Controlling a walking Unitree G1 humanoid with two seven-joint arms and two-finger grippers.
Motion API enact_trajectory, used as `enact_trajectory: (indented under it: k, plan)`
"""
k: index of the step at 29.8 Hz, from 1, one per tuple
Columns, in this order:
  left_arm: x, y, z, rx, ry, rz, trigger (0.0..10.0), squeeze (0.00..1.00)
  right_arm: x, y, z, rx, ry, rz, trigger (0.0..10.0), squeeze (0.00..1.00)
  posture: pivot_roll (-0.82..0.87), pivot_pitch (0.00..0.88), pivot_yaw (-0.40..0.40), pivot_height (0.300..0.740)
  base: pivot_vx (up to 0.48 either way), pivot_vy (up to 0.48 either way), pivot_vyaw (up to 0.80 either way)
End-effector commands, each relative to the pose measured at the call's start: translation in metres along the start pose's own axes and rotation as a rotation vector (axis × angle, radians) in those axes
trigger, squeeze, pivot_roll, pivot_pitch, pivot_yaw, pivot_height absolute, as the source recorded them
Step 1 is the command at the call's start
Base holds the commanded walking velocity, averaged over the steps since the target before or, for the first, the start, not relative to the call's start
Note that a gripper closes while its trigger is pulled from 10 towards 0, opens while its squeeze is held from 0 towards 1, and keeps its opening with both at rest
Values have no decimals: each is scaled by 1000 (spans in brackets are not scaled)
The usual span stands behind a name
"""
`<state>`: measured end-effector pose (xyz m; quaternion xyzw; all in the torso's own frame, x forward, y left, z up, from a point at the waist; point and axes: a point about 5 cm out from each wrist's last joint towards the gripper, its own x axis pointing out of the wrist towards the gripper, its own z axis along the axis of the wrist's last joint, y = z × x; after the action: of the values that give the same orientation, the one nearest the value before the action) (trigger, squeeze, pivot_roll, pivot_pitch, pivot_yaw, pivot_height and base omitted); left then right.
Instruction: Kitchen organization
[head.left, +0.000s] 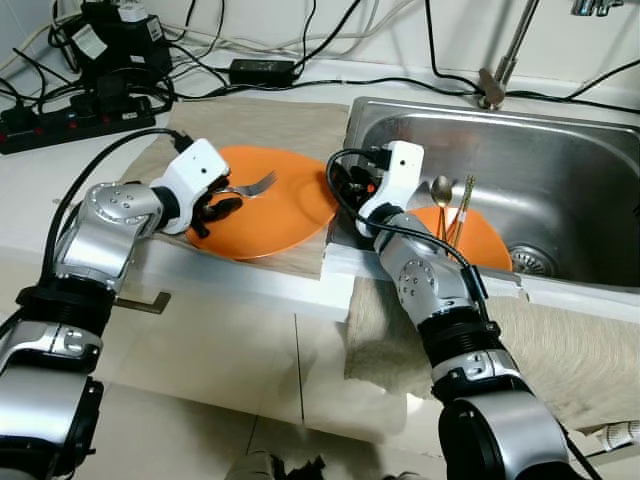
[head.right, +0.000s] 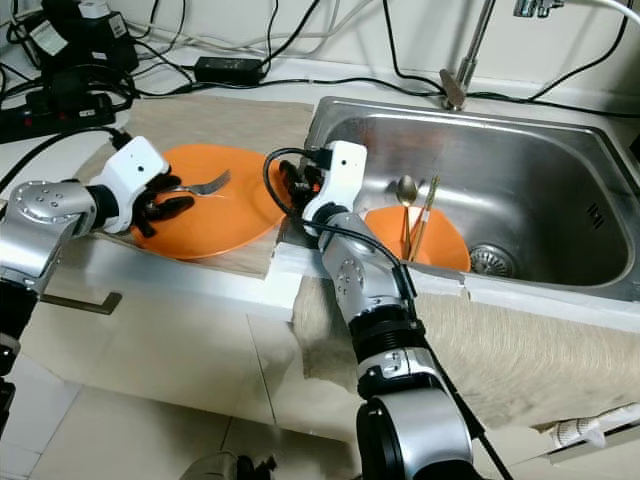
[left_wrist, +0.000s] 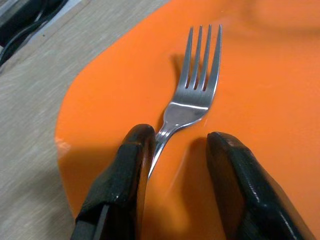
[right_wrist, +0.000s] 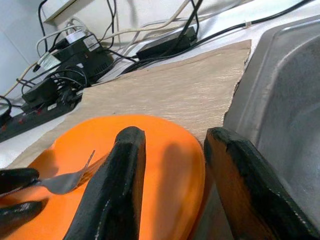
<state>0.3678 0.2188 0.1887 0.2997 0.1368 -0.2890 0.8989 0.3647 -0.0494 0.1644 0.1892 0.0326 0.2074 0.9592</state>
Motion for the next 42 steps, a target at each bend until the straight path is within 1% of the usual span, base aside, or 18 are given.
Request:
enact_trajectory:
  k: [1, 8, 9, 10, 13, 16, 20, 21, 22, 25, 26, 30, 31, 34, 37, 41, 42]
  plan:
    - [3, 0, -3, -4, 18, 10, 10000, 0, -1, 6, -3, 8, -6, 7, 10000, 0, 87, 22, 31, 740, 0, 0, 0]
    - [10, -3, -14, -56, 60, 11, 10000, 0, -3, 4, -5, 4, 0, 0, 10000, 0, 80, 24, 29, 740, 0, 0, 0]
    - [10, -4, -17, -70, 78, 4, 10000, 0, -3, 4, -5, 3, 1, -1, 10000, 0, 80, 25, 28, 740, 0, 0, 0]
    - [12, -5, -25, -99, 121, -7, 10000, 0, -3, 4, -5, 1, 3, -2, 10000, 0, 80, 25, 28, 740, 0, 0, 0]
    - [12, -8, -31, -96, 150, -21, 10000, 0, -3, 4, -5, -1, 4, -3, 10000, 0, 78, 26, 28, 740, 0, 0, 0]
    - [13, -6, -27, -88, 136, -12, 10000, 0, -3, 4, -4, -3, 4, -3, 10000, 0, 78, 25, 28, 740, 0, 0, 0]
    - [12, 3, -13, -67, 91, 18, 10000, 0, -3, 3, -5, -9, 7, -7, 10000, 0, 80, 25, 29, 740, 0, 0, 0]
    - [12, 3, -13, -67, 91, 18, 10000, 0, -3, 3, -5, -9, 7, -7, 10000, 0, 80, 25, 29, 740, 0, 0, 0]
    - [12, 5, -8, -59, 78, 16, 10000, 0, -3, 3, -5, -9, 9, -7, 10000, 0, 82, 22, 29, 740, 0, 0, 0]
    - [13, 5, -8, -59, 92, 2, 10000, 0, -2, 4, -6, -10, 13, -7, 10000, 0, 82, 19, 30, 740, 0, 0, 0]
    - [14, 3, -12, -68, 110, -13, 0, 0, -2, 4, -6, -10, 14, -7, 10000, 0, 81, 18, 30, 740, 0, 0, 0]
    - [15, -2, -18, -80, 141, -42, 0, 0, -2, 4, -7, -11, 16, -7, 10000, 0, 80, 16, 30, 740, 0, 0, 0]
    - [16, -8, -25, -88, 178, -77, 0, 0, -2, 3, -7, -12, 18, -8, 10000, 0, 78, 10, 28, 740, 0, 0, 0]
    - [19, -17, -32, -87, 208, -131, 0, 0, -2, 3, -8, -14, 20, -8, 10000, 0, 76, 7, 26, 740, 0, 0, 0]
    - [21, -26, -35, -70, 217, -189, 0, 0, -3, 3, -8, -18, 23, -7, 10000, 0, 75, 5, 25, 740, 0, 0, 0]
    - [22, -32, -35, -68, 210, -219, 0, 0, -3, 2, -8, -20, 25, -9, 10000, 0, 74, 4, 25, 740, 0, 0, 0]
    - [23, -33, -35, -70, 204, -221, 0, 16, -3, 2, -8, -20, 26, -9, 10000, 0, 74, 4, 24, 740, 0, 0, 0]
